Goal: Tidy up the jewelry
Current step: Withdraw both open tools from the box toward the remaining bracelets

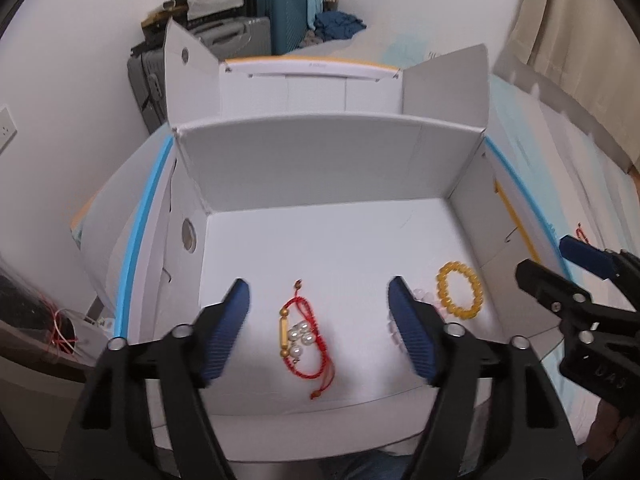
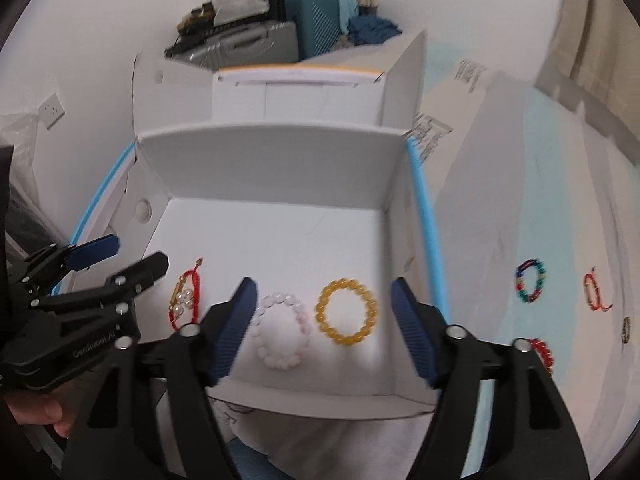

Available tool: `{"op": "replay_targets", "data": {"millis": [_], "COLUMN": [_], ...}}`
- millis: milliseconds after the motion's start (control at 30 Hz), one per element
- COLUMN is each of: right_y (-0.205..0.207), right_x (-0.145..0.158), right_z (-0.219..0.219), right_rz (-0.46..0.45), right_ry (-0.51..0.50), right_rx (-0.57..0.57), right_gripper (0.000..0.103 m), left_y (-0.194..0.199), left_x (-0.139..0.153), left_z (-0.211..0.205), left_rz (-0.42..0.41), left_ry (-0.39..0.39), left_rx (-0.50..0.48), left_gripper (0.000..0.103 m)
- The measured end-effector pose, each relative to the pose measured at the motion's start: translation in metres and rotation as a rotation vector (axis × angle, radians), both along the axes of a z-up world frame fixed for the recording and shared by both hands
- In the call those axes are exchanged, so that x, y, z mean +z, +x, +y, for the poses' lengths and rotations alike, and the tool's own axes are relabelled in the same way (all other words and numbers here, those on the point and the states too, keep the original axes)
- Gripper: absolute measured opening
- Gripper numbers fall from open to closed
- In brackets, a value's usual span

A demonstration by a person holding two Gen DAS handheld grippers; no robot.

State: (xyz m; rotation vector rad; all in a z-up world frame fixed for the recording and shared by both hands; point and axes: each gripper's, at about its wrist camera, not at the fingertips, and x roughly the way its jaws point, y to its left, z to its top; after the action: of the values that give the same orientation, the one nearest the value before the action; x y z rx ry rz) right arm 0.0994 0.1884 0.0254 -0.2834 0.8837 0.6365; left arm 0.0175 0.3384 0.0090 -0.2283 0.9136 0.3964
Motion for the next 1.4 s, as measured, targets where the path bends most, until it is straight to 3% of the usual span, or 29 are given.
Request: {"op": "replay_targets", "data": {"millis": [100, 233, 367, 900, 1400], "right_y": [0.003, 0.008, 0.011, 0.028, 0.058], "right_x": [0.012, 0.023, 0.031, 0.055, 0.046], "right_z": [-0.017, -0.042, -0.065, -0.185, -0.317], "right_rz": [-0.024, -0.04, -0.056, -0.1, -0.101], "right_ry": [0.016, 0.028, 0.041, 0.067, 0.037], "right_rx": [-0.026, -0.061, -0.095, -0.262, -0.447], "right_gripper": [0.079, 0.08, 0.088, 0.095, 0.095], "left_y": [0.003, 0.008, 0.012, 0.039, 0.086], "left_x": [0.008, 0.019, 0.029, 0.049, 0.028], "left_z": [-0.014, -0.031, -0.052, -0.155, -0.265], "left_rz": [-0.017, -0.033, -0.045, -0.08, -0.056], "left_ry": [0.01, 0.025, 0.05, 0.052, 0.032], "left_rx": [-0.021, -0.045, -0.071, -0.228, -0.407], "left_gripper": [0.082, 0.09, 0.095, 0.097, 0.097]}}
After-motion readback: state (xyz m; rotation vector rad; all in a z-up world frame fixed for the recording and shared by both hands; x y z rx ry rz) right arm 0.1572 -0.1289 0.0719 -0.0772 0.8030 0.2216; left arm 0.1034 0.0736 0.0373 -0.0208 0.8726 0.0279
